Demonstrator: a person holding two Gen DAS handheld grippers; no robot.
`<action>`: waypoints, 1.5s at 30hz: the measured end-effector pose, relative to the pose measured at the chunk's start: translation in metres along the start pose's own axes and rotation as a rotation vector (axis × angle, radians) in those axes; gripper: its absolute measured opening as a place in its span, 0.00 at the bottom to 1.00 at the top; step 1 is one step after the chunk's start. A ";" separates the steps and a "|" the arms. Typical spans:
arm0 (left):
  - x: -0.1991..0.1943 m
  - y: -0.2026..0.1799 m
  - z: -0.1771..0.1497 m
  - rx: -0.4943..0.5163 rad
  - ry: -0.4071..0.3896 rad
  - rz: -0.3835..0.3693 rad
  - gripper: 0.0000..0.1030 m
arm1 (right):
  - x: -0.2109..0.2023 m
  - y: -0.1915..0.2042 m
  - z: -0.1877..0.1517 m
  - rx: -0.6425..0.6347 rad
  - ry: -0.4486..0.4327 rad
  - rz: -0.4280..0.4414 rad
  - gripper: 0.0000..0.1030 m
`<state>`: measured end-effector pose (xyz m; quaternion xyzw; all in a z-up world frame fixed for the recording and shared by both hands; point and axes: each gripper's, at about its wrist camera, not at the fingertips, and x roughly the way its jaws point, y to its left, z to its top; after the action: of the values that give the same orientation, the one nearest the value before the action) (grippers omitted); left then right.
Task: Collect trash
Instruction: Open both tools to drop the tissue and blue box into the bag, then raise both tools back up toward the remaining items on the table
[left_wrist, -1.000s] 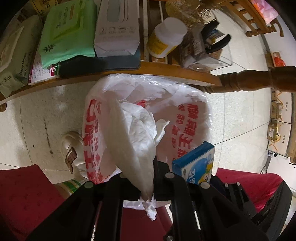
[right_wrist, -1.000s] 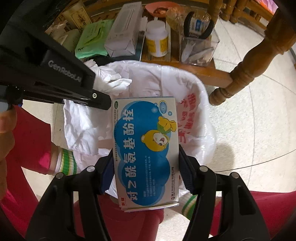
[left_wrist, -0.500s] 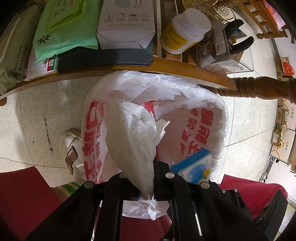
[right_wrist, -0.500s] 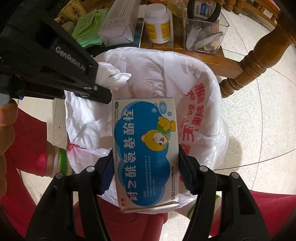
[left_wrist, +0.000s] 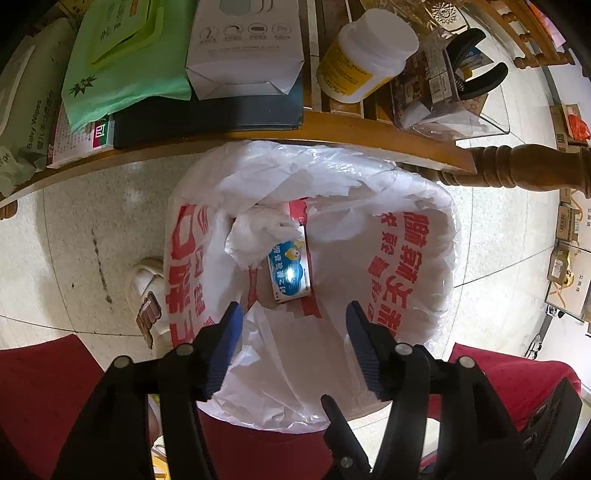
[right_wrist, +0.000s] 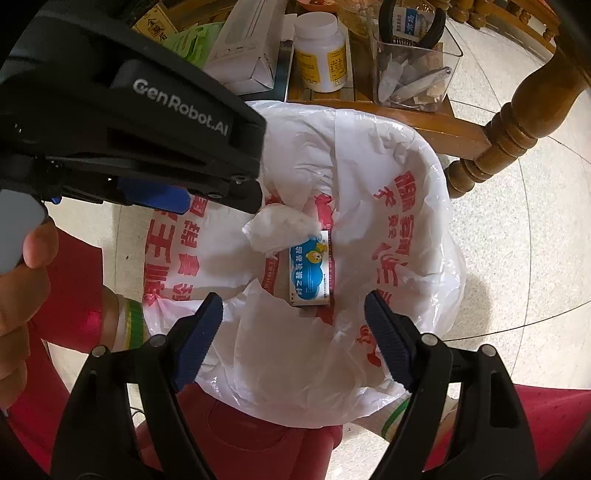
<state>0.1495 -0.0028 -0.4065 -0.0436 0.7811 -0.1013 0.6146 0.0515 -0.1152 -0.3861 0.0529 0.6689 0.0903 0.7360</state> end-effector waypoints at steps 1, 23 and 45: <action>0.000 0.000 0.000 0.001 0.000 0.000 0.57 | 0.000 -0.001 0.000 -0.001 -0.001 0.002 0.75; -0.170 -0.022 -0.118 0.302 -0.299 0.160 0.79 | -0.205 -0.006 -0.032 -0.042 -0.360 -0.020 0.84; -0.453 0.020 -0.155 0.313 -0.606 0.152 0.89 | -0.495 0.048 -0.004 -0.390 -0.884 -0.220 0.93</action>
<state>0.1099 0.1205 0.0552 0.0814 0.5391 -0.1559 0.8237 0.0005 -0.1694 0.1055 -0.1235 0.2649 0.1045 0.9506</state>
